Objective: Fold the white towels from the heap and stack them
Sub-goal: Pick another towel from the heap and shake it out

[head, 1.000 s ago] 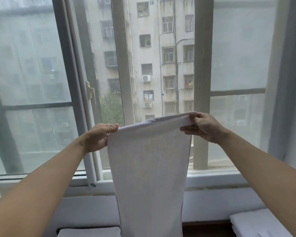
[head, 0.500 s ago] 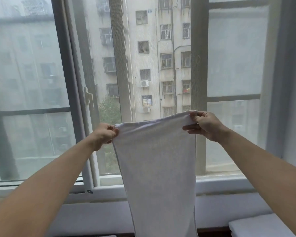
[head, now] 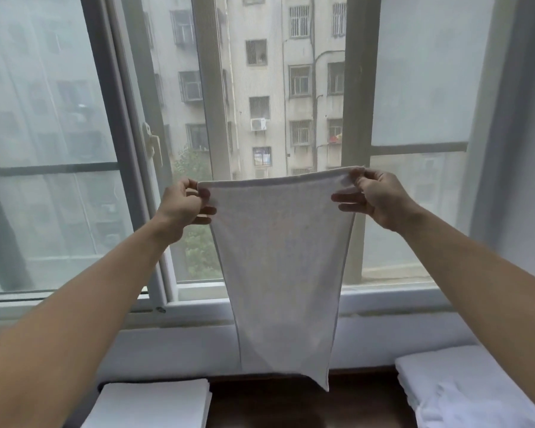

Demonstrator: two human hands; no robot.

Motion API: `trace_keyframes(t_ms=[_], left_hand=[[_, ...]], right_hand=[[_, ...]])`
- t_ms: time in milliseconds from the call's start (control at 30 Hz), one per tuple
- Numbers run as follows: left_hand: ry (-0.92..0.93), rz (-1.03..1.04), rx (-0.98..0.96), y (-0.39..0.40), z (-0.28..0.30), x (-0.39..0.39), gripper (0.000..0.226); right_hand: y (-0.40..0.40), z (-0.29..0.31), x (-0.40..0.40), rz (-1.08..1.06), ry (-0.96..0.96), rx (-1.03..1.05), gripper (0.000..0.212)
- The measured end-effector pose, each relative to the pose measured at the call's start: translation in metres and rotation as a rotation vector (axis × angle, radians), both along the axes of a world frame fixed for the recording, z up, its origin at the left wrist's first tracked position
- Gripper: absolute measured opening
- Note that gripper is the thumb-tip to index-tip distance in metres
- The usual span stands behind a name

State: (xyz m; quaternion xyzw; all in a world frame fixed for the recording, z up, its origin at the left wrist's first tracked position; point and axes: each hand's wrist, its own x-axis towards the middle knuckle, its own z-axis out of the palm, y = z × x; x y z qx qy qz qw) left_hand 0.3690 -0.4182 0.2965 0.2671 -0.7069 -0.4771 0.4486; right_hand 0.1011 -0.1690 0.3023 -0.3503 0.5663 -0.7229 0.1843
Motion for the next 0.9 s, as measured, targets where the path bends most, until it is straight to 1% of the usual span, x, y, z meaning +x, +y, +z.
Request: trace_keyframes(t_ms=[100,167,267,433,533,633,667,767,900], left_hand=[[-0.036,-0.051,-0.005,0.019,-0.031,0.025,0.012],[-0.093,-0.060,-0.011,0.032,-0.054,0.042,0.011],[-0.131,-0.059,0.010,0.054,-0.089,0.068,0.011],[-0.202,-0.056,0.068,0.098,-0.156,0.117,0.011],[-0.222,-0.067,0.090,0.125,-0.190,0.148,0.012],[-0.221,-0.065,0.132,0.147,-0.215,0.172,0.023],[-0.230,-0.057,0.132,0.152,-0.222,0.177,0.023],[-0.260,-0.039,0.134,0.155,-0.241,0.186,0.016],[-0.299,-0.032,0.144,0.145,-0.259,0.179,0.014]], right_hand=[[0.020,-0.028,0.019,-0.025,0.026,0.077,0.017],[0.036,-0.050,0.033,-0.033,0.040,0.119,0.018],[0.064,-0.086,0.057,-0.022,0.056,0.179,0.023],[0.111,-0.146,0.095,0.016,0.017,0.281,0.024],[0.132,-0.178,0.116,0.045,-0.016,0.289,0.025],[0.148,-0.199,0.135,0.061,-0.026,0.312,0.036],[0.152,-0.205,0.140,0.057,-0.019,0.325,0.036],[0.159,-0.224,0.149,0.053,0.006,0.377,0.027],[0.152,-0.250,0.143,0.021,0.015,0.454,0.027]])
